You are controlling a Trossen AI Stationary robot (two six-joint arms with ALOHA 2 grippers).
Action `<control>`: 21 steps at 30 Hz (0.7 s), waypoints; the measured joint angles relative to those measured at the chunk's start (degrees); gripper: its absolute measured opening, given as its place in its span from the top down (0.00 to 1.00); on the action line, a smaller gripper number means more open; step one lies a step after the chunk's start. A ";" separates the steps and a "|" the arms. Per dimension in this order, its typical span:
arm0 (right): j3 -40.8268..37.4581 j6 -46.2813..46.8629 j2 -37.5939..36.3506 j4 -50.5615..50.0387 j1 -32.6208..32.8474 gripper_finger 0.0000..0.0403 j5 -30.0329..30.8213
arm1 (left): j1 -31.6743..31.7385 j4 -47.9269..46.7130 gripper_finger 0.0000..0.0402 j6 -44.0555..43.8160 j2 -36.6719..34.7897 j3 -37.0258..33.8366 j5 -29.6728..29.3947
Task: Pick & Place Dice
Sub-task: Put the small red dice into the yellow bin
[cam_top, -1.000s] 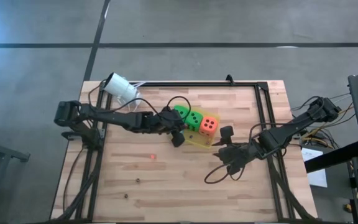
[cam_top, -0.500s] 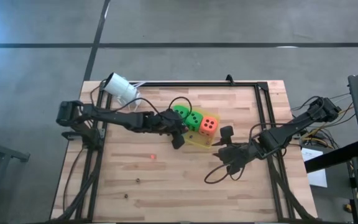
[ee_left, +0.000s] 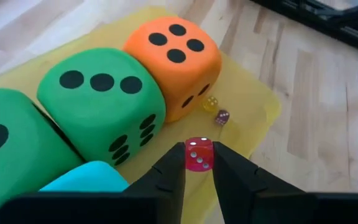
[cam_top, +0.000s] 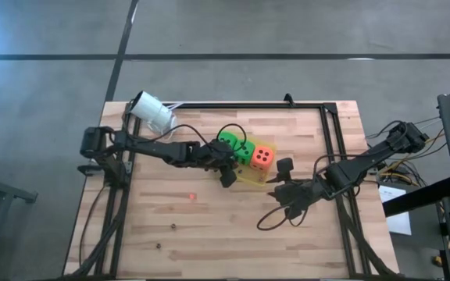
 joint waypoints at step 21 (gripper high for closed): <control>-1.10 -4.43 0.14 2.22 -0.41 0.57 0.03 | 0.07 0.16 0.51 3.97 0.35 -0.01 0.63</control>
